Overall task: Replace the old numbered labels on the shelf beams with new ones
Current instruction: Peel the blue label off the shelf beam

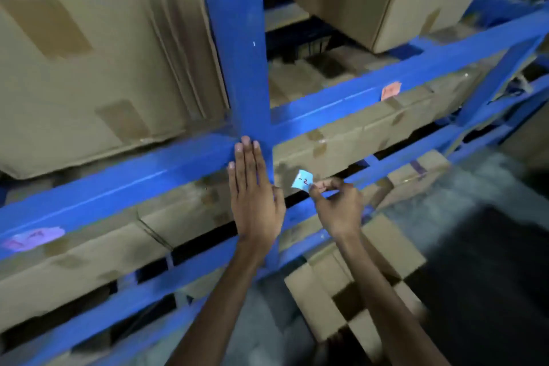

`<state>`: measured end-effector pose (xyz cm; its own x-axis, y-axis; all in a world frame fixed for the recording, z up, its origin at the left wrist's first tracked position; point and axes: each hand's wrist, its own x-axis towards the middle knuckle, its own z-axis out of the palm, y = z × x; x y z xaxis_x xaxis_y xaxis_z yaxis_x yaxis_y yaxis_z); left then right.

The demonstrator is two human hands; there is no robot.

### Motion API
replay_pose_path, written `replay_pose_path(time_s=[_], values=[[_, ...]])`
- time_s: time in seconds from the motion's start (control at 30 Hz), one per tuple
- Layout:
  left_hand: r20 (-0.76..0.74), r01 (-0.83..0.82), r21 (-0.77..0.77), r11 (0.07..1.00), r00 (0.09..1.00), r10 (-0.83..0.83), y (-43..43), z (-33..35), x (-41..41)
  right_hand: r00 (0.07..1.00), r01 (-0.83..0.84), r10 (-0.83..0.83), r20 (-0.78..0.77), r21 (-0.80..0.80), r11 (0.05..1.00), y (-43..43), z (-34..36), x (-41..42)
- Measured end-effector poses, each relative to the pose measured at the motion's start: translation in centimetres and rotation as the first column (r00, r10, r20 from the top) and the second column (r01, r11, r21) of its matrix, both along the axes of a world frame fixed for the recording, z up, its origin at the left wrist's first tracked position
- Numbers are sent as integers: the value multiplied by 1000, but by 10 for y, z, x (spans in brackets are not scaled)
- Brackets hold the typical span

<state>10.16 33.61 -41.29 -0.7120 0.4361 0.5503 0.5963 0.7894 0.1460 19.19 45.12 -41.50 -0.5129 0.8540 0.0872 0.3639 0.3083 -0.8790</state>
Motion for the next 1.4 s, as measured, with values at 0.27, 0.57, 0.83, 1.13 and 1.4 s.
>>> replay_pose_path(time_s=[0.27,0.57,0.83,1.13,1.4], values=[[133,11,-197,980,991,15,9,-199,7,968,65,-9,253,-215,974,13,-220,16],[236,41,-299,953,971,32,9,-353,16,862,334,-58,504,-478,812,47,-413,51],[310,18,-353,936,946,98,14,-432,25,786,467,-112,607,-466,752,79,-512,88],[284,-52,-293,955,949,139,27,-455,25,728,526,-157,667,-397,752,123,-551,99],[306,-64,-271,960,940,149,31,-458,28,709,376,-61,702,-303,876,150,-553,103]])
